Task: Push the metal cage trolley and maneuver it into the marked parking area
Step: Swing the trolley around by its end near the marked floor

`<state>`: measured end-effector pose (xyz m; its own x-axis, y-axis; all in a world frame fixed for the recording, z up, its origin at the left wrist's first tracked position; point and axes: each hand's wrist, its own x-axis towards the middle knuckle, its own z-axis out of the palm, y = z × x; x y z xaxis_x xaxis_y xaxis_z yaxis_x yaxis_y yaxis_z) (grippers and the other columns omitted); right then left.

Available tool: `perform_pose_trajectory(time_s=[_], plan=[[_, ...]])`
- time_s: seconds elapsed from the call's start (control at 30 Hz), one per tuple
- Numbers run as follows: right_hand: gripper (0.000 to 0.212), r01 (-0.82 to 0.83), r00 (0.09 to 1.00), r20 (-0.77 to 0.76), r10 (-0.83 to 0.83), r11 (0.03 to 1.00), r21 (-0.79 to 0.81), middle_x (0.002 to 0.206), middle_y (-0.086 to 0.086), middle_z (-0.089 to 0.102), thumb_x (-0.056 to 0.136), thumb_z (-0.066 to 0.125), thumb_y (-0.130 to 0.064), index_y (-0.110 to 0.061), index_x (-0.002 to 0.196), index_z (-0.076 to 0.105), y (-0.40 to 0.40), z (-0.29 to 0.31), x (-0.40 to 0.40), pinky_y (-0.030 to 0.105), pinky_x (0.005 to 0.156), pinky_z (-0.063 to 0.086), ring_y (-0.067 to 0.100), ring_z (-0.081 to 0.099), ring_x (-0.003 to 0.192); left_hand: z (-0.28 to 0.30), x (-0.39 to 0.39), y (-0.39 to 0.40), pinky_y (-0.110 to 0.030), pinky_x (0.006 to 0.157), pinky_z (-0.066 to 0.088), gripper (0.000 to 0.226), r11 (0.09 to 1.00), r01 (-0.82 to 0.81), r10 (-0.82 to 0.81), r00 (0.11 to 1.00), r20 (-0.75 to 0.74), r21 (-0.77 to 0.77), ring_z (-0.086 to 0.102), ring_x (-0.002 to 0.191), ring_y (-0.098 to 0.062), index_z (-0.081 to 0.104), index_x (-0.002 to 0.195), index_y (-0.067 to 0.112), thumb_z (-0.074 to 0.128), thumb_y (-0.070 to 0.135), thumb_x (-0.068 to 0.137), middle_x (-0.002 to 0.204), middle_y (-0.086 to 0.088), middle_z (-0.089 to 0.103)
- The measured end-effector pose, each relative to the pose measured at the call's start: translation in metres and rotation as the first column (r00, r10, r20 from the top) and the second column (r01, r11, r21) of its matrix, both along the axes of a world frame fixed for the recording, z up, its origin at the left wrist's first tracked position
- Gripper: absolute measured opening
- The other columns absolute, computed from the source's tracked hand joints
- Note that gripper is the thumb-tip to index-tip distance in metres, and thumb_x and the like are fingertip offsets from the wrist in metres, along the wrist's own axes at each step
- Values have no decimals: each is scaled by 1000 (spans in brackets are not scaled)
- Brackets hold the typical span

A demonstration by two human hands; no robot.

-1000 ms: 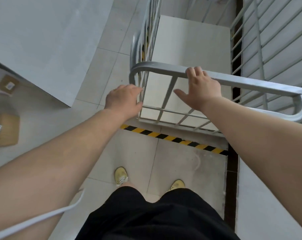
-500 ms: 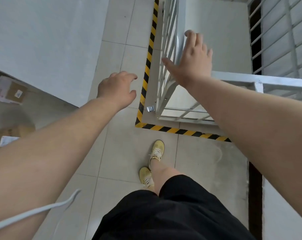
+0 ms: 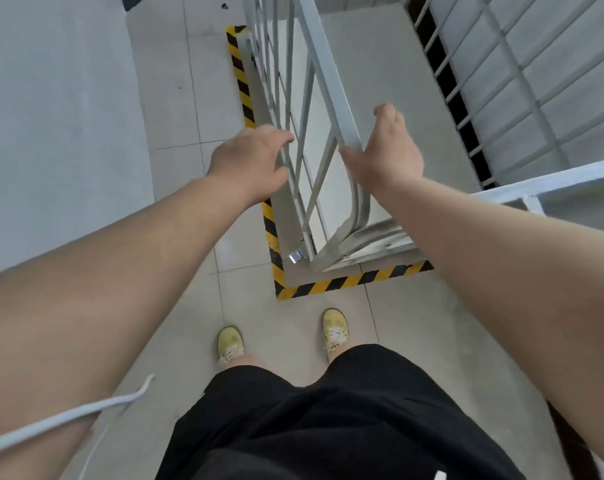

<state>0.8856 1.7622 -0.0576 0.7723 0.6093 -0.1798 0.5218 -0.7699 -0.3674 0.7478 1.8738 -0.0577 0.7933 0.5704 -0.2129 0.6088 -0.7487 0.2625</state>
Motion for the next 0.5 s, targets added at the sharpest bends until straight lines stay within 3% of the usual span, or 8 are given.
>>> perform_pose_trajectory(time_s=[0.3, 0.4, 0.5], plan=[[45, 272, 961, -33, -275, 960, -68, 126, 5, 52, 89, 53, -37, -13, 125, 44, 34, -12, -17, 33, 74, 38, 28, 55, 110, 7, 42, 68, -43, 104, 42, 54, 939, 344, -343, 932, 113, 7, 35, 137, -24, 35, 143, 19, 53, 21, 92, 149, -2, 38], [42, 355, 933, -33, -358, 932, -66, 121, 5, 55, 87, 54, -39, -13, 119, 48, 39, -22, -10, 32, 71, 36, 28, 56, 107, 0, 64, 72, -43, 114, 32, 60, 881, 469, -474, 876, 94, 70, 23, 144, -21, 28, 147, 20, 54, 25, 92, 156, -1, 27], [40, 379, 921, -30, -389, 911, -161, 107, 4, 58, 85, 53, -44, -14, 111, 54, 44, -28, -3, 31, 68, 35, 27, 55, 93, -5, 83, 78, -43, 113, 32, 62, 824, 560, -565, 824, 46, 88, 16, 147, -17, 24, 148, 23, 53, 25, 93, 159, 2, 19]])
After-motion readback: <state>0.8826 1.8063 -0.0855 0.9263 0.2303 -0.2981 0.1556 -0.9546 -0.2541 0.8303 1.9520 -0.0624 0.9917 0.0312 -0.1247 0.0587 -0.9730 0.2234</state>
